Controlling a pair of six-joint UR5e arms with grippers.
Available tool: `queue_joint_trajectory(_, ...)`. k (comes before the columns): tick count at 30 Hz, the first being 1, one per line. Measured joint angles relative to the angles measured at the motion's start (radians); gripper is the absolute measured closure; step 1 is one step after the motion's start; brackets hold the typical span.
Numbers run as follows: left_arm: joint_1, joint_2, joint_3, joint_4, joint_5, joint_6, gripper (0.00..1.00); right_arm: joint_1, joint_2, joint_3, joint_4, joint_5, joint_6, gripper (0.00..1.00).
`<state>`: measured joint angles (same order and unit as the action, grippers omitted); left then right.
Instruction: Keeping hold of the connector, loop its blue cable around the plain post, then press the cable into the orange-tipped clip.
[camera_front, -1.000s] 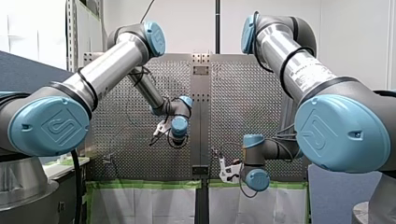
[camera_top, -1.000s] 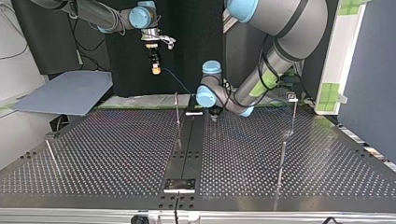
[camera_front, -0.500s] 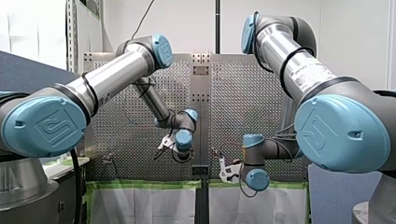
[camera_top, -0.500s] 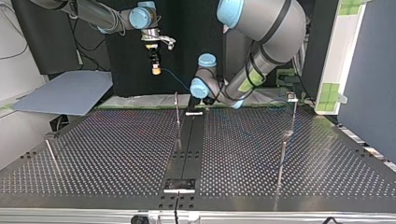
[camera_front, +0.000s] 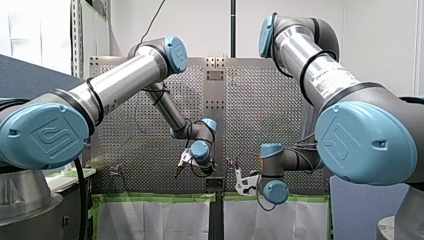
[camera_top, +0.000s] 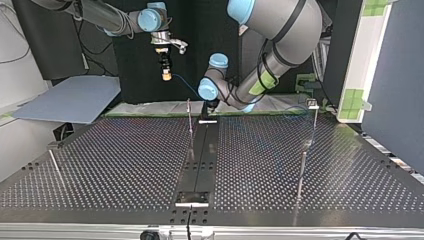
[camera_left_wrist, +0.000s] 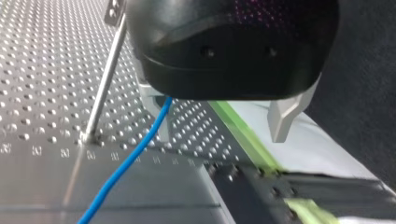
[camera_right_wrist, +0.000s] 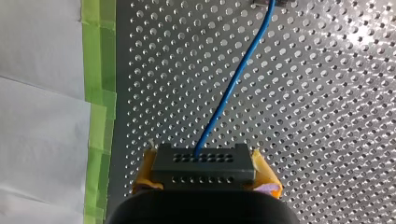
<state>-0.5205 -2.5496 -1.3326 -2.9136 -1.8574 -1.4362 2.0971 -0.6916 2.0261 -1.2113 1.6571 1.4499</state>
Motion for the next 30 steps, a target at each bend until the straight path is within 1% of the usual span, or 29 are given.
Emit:
queue_joint_trajectory(6,-0.003,0.0,-0.012,0.007,0.059,-0.044,0.01,-0.003,0.0,-0.004,0.007,0.0,-0.001,1.0)
queue_joint_trajectory(14,0.0,0.0,-0.029,0.019,0.139,-0.065,0.01,-0.004,0.0,-0.014,0.021,-0.003,-0.004,1.0)
queue_joint_trajectory(17,0.006,0.001,-0.042,0.041,0.168,-0.088,0.01,-0.004,0.0,-0.022,0.034,-0.008,-0.011,1.0)
queue_joint_trajectory(23,0.014,0.001,-0.056,0.097,0.223,-0.143,0.01,-0.004,0.0,-0.04,0.073,-0.015,-0.029,1.0)
queue_joint_trajectory(26,0.015,0.001,-0.057,0.127,0.23,-0.174,0.01,-0.004,0.0,-0.044,0.081,-0.015,-0.033,1.0)
queue_joint_trajectory(28,0.016,0.001,-0.057,0.14,0.223,-0.188,0.01,-0.004,0.0,-0.044,0.083,-0.015,-0.035,1.0)
queue_joint_trajectory(30,0.017,0.001,-0.057,0.147,0.209,-0.192,0.01,-0.004,0.0,-0.045,0.084,-0.015,-0.035,1.0)
